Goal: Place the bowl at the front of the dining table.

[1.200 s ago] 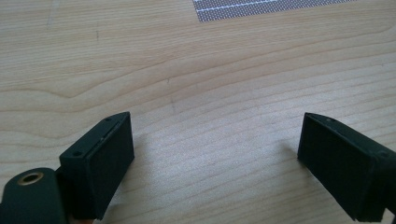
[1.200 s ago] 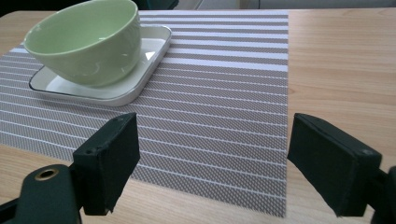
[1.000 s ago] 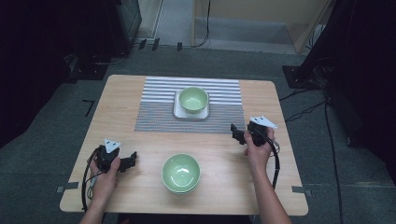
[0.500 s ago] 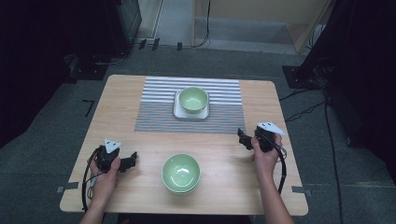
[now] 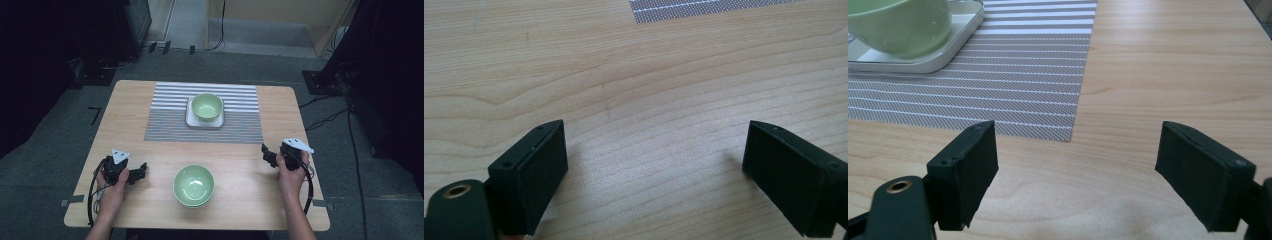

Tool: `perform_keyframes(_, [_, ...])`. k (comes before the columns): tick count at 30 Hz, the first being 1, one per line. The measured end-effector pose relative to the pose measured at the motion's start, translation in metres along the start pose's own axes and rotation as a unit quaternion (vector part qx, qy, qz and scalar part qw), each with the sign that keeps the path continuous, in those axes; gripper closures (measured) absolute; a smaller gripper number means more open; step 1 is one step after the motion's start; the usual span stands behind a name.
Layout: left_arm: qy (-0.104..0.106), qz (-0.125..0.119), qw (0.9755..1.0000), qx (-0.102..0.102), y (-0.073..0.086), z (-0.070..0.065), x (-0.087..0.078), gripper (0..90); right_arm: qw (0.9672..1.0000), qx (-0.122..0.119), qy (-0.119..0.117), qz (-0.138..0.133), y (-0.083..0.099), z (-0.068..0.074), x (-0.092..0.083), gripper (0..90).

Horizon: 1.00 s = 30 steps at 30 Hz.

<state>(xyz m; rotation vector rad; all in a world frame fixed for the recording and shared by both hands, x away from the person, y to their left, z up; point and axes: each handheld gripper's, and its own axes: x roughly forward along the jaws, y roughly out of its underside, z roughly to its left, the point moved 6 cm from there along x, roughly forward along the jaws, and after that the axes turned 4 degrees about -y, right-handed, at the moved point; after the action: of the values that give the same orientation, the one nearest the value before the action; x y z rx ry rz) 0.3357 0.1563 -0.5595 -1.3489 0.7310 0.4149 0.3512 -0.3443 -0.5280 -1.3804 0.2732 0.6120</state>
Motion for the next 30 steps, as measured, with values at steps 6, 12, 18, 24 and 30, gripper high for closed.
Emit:
perform_keyframes(6, [0.000, 0.000, 1.0000, 0.000, 0.000, 0.000, 0.000, 10.6, 1.0000, 0.005, 0.007, 0.002, 0.008, -0.008, -0.007, 16.6])
perform_keyframes(12, [0.000, 0.000, 1.0000, 0.000, 0.000, 0.000, 0.000, 10.5, 0.9998, 0.010, 0.016, 0.003, 0.012, -0.017, -0.015, 16.7])
perform_keyframes(18, [0.000, 0.000, 1.0000, 0.000, 0.000, 0.000, 0.000, 10.5, 0.9996, 0.014, 0.023, 0.005, 0.018, -0.024, -0.020, 16.7])
perform_keyframes(24, [0.000, 0.000, 1.0000, 0.000, 0.000, 0.000, 0.000, 10.5, 0.9994, 0.016, 0.028, 0.007, 0.024, -0.029, -0.026, 16.7])
perform_keyframes(30, [0.000, 0.000, 1.0000, 0.000, 0.000, 0.000, 0.000, 10.6, 0.9993, 0.016, 0.032, 0.011, 0.030, -0.032, -0.030, 16.7])
